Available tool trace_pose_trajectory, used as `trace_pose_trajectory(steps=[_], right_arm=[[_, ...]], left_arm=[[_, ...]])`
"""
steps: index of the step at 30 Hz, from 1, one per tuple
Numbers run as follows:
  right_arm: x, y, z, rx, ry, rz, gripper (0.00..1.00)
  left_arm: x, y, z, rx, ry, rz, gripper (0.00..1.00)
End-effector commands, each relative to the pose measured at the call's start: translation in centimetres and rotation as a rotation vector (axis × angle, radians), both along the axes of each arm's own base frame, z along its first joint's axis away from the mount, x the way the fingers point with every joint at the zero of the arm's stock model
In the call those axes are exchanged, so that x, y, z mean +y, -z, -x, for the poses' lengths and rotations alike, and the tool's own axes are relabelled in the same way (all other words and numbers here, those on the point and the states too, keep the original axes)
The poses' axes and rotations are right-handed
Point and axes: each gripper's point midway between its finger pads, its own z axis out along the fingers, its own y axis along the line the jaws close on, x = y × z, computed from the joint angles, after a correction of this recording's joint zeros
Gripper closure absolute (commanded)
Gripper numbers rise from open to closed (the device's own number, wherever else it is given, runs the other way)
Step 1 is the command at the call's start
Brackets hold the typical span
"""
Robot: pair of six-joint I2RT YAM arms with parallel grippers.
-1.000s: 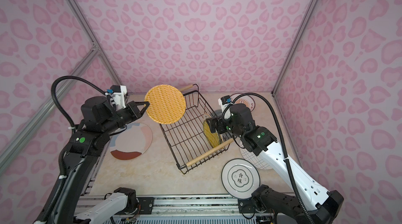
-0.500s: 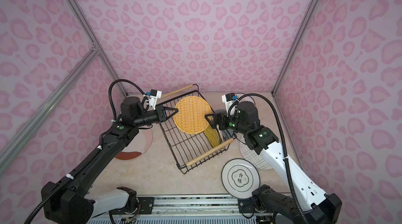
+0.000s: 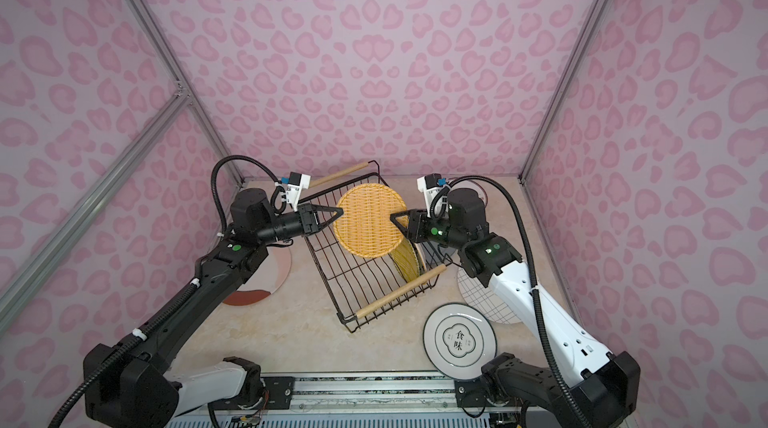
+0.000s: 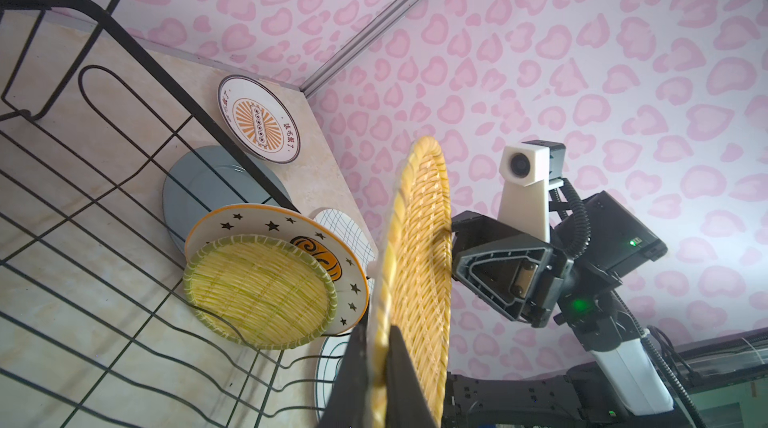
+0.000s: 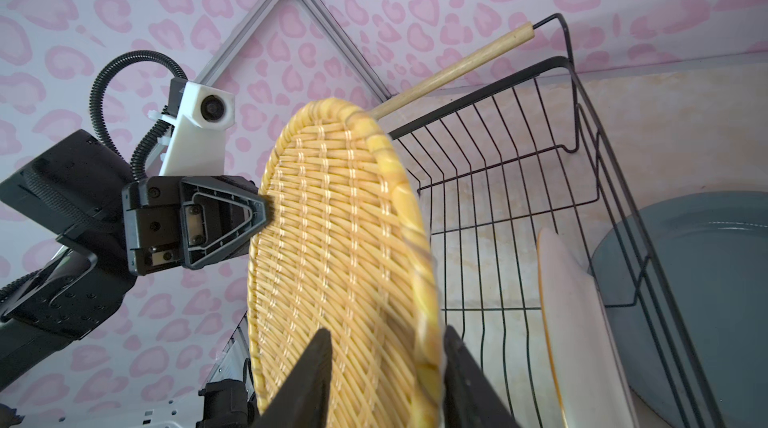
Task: Load the plates into the dish rack
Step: 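Carry the woven tray over the rack toward the right gripper while it reaches, then grasp the woven tray rim with the right gripper and open the left gripper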
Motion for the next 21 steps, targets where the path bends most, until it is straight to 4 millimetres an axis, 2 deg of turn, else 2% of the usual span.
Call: trace_pose_trajectory(steps=[1,10,17,18,19,20,21], right_arm=[[0.5,-1.3,0.0,-0.023,-0.021,-0.052,0.68],[0.6,-1.6,0.0,-0.019,-0.017,-0.053,0.99],[0.8,-2.3,0.2,-0.033,-0.003,-0.047,1.00],[0.7,-2.5,0.2,-0.036,0.002,-0.049,1.00],[0.6,-2.6,0.2,-0.037,0.004,-0.049,1.00],[0.6,-2.5,0.1,-0.037,0.008,-0.046,1.00],[0.5,-2.7,0.1,-0.042,0.012,-0.045,1.00]], left_arm=[[-0.2,-2.1,0.3,-0.092,0.027,0.037,0.96],[0.1,-2.0,0.2,-0.082,0.020,0.043,0.96],[0.4,-2.4,0.2,-0.084,0.021,0.051,0.96],[0.6,-2.4,0.1,-0.081,0.019,0.053,0.89],[0.7,-2.5,0.1,-0.081,0.018,0.055,0.76],[0.8,-2.6,0.1,-0.084,0.015,0.059,0.62],[1.0,-2.7,0.1,-0.085,0.013,0.062,0.42]])
